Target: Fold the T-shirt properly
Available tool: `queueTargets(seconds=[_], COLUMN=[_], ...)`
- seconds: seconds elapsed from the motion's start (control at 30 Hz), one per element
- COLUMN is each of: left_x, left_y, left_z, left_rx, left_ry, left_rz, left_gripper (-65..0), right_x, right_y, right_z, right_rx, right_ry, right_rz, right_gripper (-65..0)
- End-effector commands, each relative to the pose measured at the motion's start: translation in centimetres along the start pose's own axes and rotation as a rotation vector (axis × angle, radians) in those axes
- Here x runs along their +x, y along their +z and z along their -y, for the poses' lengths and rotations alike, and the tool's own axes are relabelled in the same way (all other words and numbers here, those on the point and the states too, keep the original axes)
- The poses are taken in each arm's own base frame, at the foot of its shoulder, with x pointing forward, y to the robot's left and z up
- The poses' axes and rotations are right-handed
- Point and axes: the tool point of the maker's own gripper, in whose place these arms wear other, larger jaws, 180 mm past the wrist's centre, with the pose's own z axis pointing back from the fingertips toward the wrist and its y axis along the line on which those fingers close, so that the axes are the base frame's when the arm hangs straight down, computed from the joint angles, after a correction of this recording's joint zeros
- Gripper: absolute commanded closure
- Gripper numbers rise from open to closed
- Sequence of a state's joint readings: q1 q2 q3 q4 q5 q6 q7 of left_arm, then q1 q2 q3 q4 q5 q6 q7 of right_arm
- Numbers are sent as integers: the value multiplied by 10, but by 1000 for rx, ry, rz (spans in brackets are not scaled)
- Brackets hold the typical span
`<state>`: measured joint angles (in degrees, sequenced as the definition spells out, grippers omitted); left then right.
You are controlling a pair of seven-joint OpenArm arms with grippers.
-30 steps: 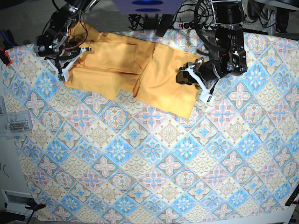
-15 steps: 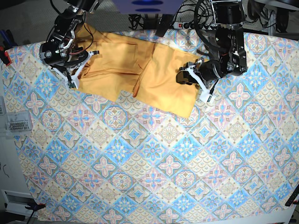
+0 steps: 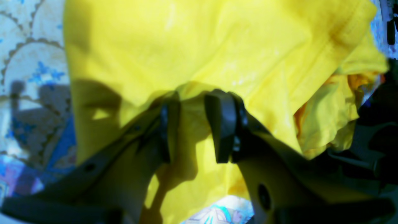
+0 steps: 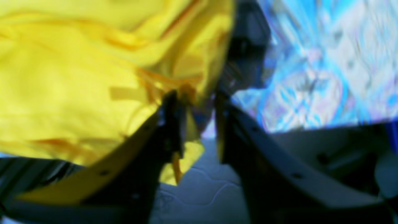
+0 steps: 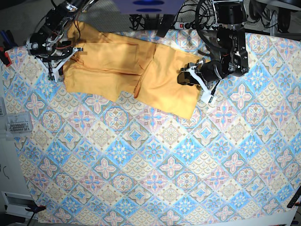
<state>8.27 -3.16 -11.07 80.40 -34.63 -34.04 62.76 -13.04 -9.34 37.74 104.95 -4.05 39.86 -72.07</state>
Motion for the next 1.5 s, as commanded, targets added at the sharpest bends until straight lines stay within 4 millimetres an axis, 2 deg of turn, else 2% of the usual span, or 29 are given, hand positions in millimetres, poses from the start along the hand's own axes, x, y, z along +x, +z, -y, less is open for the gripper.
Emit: queueTargets(seconds=[0.0,0.1,0.2,0.37,0.53,0.63,0.9,1.07,1.2,1.33,1.4,1.47], left_x=[12,12,12,12,11,11,11,11,11,11,11,11], left_y=[1,1,1,1,1,1,1,1,1,1,1,1], left_z=[3,3,3,3,3,3,3,3,3,3,3,3], left_rx=[-9,-9,-9,-8,-9,-9,-9,-9,-9,-9,-9,-9], left_ry=[-10,-10,-10,-9,-10,-10,-10,-10,-10,-10,-10,-10], left_rz=[35,35,35,33,32,32,32,32,32,32,32,32], left_gripper=[-185,-185,-185,-185,-185,-185,-185,-185,-185,-185,-185,-185], right_x=[6,3,-4,-1,9,8,-5,-3,-14,-11,-12,-13], right_y=[4,5,4,4,2,0,-25,-26,-35,-41,-42,-42], right_z=[6,9,7,5,-8,-10,-31,-37,-46,-52,-52,-53], right_rx=[-12,-19,-15,-8,19,26,127,162,198,221,223,224], right_ry=[-5,-17,-10,-7,35,36,2,-14,-26,-35,-36,-36], right_rz=[27,24,9,16,30,23,-29,-11,-50,-41,-46,-51], right_gripper=[-207,-251,-265,-283,-311,-319,-319,-319,-316,-312,-291,-238])
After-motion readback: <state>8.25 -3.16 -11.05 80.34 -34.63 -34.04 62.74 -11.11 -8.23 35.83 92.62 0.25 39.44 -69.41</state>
